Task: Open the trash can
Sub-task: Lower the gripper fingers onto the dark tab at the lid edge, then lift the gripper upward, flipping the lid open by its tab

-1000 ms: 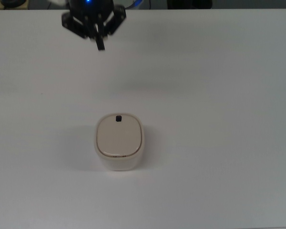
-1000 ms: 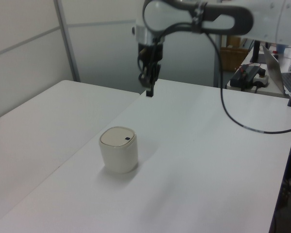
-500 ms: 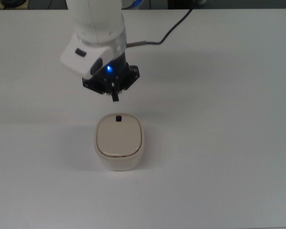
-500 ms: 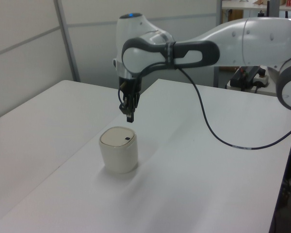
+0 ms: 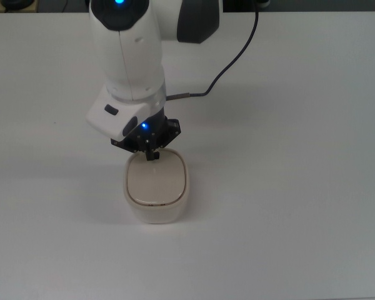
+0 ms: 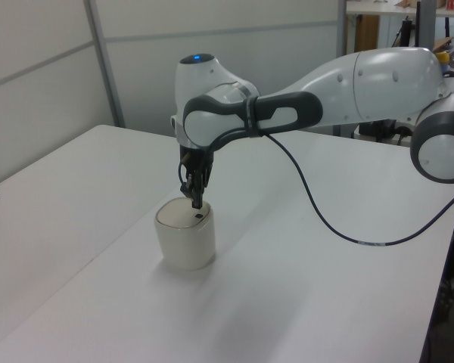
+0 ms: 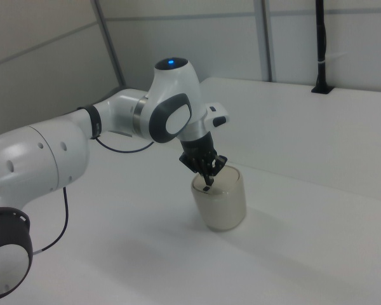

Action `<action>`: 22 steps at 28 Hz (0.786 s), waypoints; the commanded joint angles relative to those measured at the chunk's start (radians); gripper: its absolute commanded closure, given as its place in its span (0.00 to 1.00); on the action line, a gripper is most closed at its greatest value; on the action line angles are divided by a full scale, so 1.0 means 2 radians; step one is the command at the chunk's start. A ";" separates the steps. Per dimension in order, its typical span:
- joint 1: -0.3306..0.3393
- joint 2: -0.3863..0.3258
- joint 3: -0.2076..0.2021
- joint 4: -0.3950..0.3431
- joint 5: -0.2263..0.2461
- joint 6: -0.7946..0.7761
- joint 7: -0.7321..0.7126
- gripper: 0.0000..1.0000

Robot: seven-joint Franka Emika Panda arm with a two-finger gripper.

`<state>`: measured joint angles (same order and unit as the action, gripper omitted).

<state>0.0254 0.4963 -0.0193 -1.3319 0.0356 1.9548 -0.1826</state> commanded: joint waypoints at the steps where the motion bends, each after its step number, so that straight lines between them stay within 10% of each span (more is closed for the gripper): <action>1: 0.004 0.005 0.000 -0.013 -0.014 0.017 -0.008 1.00; 22: 0.003 -0.029 0.003 -0.014 -0.006 -0.002 -0.008 1.00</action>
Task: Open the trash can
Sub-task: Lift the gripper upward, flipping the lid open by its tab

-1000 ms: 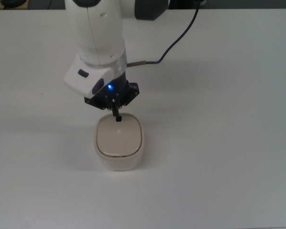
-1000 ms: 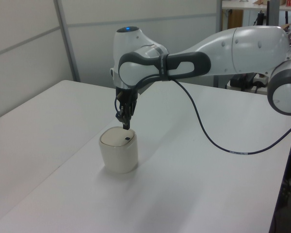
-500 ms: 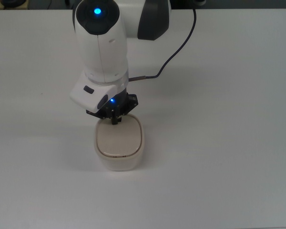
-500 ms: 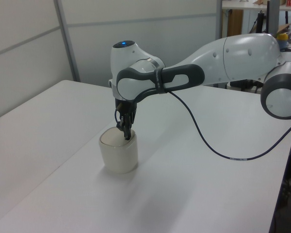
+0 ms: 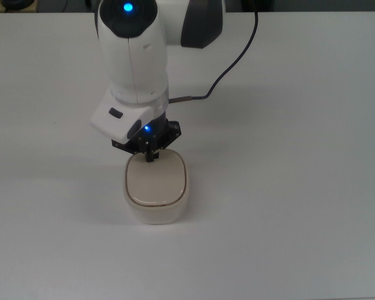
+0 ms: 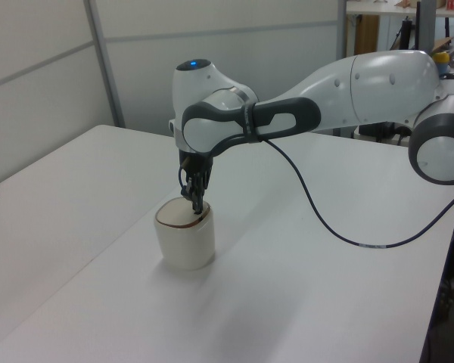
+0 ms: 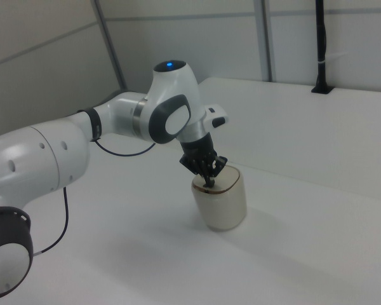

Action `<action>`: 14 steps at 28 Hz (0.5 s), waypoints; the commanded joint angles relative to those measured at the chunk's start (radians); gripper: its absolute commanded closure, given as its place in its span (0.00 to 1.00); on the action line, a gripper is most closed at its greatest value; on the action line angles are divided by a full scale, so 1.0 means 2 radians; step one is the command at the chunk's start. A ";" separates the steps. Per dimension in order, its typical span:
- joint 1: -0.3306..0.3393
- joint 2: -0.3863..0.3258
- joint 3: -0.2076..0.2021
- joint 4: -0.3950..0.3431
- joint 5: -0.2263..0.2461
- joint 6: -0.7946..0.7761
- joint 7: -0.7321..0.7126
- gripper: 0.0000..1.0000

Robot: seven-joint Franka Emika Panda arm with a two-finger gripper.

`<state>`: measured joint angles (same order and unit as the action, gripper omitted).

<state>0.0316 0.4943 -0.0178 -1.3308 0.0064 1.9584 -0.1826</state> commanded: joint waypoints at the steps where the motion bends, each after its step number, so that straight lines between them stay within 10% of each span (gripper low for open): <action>1: 0.000 -0.030 0.002 -0.015 0.011 -0.007 -0.008 1.00; 14: -0.004 -0.086 -0.004 -0.001 0.019 -0.080 -0.004 0.97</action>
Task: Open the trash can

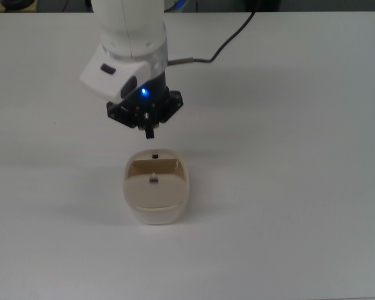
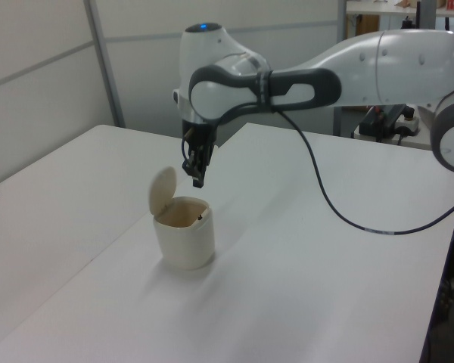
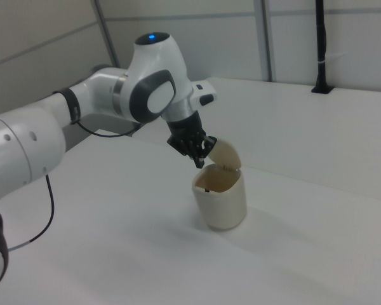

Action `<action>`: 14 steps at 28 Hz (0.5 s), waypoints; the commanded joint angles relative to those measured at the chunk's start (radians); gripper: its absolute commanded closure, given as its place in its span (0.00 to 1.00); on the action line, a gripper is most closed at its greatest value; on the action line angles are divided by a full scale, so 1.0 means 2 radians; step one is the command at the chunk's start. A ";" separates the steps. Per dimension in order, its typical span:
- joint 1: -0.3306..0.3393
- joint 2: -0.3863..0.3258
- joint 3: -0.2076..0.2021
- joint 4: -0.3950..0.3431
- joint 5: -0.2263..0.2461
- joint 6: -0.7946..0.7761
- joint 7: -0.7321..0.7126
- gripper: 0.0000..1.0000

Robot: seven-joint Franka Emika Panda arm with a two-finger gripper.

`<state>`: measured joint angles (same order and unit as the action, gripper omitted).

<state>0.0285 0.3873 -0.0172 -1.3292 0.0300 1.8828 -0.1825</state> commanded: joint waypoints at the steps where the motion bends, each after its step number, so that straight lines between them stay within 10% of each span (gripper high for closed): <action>1: -0.002 -0.036 -0.005 0.000 0.007 -0.053 -0.004 0.96; 9: -0.004 -0.075 -0.011 0.002 0.003 -0.101 -0.002 0.77; 14: -0.004 -0.097 -0.031 0.002 0.003 -0.140 -0.002 0.21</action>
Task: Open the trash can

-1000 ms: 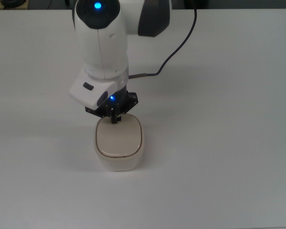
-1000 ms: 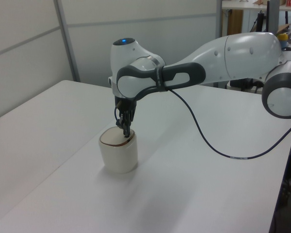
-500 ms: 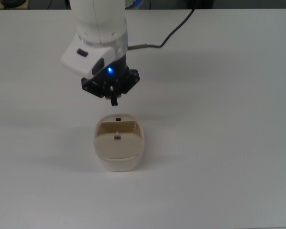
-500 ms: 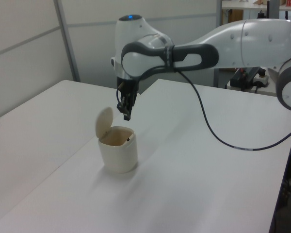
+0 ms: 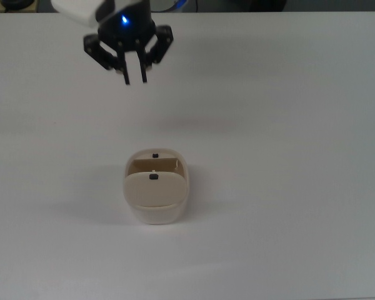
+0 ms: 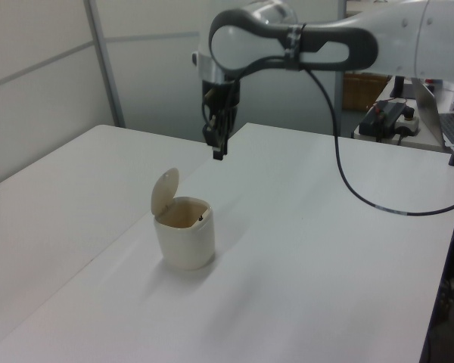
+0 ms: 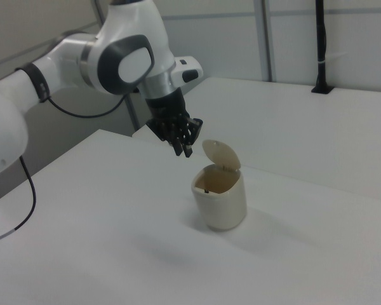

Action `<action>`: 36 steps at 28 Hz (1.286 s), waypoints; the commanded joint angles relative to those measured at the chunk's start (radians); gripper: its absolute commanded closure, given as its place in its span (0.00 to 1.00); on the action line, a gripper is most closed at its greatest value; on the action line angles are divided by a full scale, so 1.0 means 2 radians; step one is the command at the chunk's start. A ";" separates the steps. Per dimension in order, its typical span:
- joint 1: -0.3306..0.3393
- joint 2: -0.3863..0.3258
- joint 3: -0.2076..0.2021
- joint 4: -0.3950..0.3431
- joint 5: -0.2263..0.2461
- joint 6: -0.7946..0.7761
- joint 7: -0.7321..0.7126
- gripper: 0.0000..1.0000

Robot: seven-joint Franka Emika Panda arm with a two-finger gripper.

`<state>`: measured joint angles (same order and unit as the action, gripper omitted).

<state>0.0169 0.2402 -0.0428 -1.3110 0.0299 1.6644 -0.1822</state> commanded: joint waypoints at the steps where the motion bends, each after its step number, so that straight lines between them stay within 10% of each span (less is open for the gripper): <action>1: 0.002 -0.029 -0.024 -0.007 0.002 -0.041 -0.002 0.03; 36: 0.002 -0.063 -0.038 -0.007 -0.027 -0.092 0.001 0.00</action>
<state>0.0143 0.1242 -0.1168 -1.3141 -0.0031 1.4975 -0.1814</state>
